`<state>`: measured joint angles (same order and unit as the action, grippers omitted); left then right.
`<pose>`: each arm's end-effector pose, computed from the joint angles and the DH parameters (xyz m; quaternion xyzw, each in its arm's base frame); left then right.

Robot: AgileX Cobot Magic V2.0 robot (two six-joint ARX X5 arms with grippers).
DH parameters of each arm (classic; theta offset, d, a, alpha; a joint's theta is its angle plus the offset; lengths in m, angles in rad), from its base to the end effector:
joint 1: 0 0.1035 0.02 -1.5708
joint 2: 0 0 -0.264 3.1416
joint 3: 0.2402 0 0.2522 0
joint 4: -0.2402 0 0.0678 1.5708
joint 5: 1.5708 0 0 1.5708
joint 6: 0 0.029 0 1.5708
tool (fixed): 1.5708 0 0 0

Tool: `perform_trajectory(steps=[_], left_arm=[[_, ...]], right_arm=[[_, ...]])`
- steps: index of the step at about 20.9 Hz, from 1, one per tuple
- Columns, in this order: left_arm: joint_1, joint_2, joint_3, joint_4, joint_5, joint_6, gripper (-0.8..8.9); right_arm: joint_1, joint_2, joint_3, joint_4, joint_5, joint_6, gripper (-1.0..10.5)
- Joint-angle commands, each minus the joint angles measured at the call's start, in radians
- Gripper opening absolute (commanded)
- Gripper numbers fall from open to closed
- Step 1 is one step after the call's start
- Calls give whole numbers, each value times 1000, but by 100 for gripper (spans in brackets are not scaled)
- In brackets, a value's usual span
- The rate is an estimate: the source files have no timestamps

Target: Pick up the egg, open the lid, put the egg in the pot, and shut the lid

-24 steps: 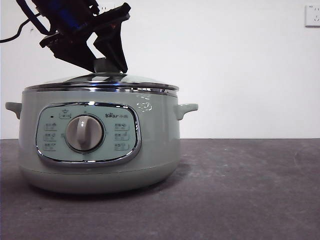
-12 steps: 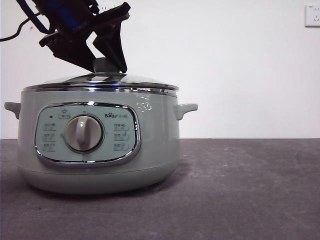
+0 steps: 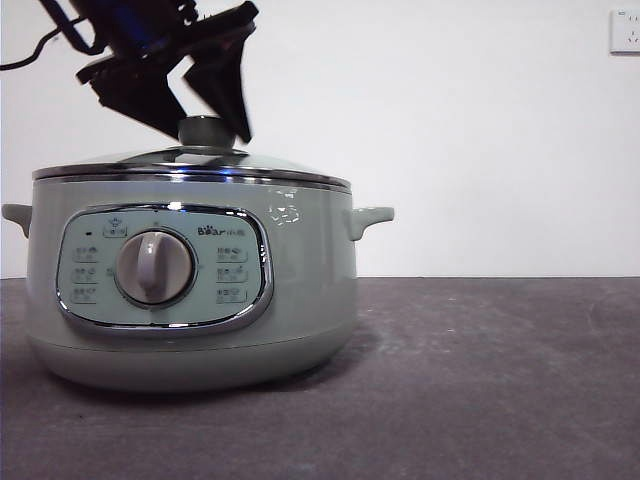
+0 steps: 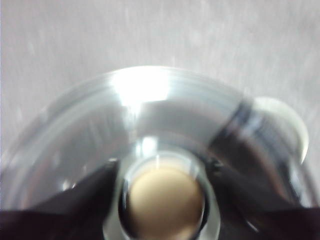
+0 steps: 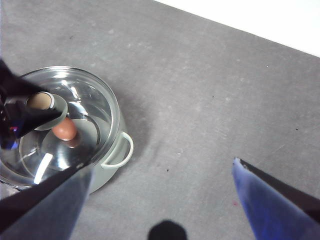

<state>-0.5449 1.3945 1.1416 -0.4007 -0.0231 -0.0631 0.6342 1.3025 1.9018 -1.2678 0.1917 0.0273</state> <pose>0.2592 -0.1563 0.3014 0.0610 0.3157 -0.2345 0.9174 0.1595 0.1105 0.4861 -0.1191 0.3033 0.2032 0.9233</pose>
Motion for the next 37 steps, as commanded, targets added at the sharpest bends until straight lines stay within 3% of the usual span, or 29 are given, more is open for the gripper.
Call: perform_trajectory(steps=[1,4,6,7,9,10,14,18,21,25,37], left_arm=[[-4,-12,23,23,-2,11,479],[-17,-65,73,-22,6,10,470],[-36,-135,79,-67,6,11,447],[-42,-172,79,-90,6,15,348],[-53,-264,79,-154,5,44,55],[-57,-299,79,-181,2,49,-20],[-60,-453,56,-200,-101,53,-8],[-66,-620,-68,-162,-128,58,-8],[-71,-721,-163,-169,-129,60,-8],[-78,-737,-166,-221,-81,33,-3],[-77,-666,-166,-275,-104,34,-3]], right_arm=[[0,-1,-2,7,1,9,467],[0,-1,-10,11,-2,18,455],[0,-16,-56,20,-2,25,339],[0,-24,-89,35,-2,25,290],[0,-69,-203,105,-2,24,91],[0,-93,-256,139,-2,24,-4],[0,-253,-525,375,-2,13,-12],[2,-463,-807,614,-3,3,-12],[3,-609,-948,695,-10,6,-12],[2,-645,-955,676,2,9,-4],[2,-663,-955,664,56,8,2]])
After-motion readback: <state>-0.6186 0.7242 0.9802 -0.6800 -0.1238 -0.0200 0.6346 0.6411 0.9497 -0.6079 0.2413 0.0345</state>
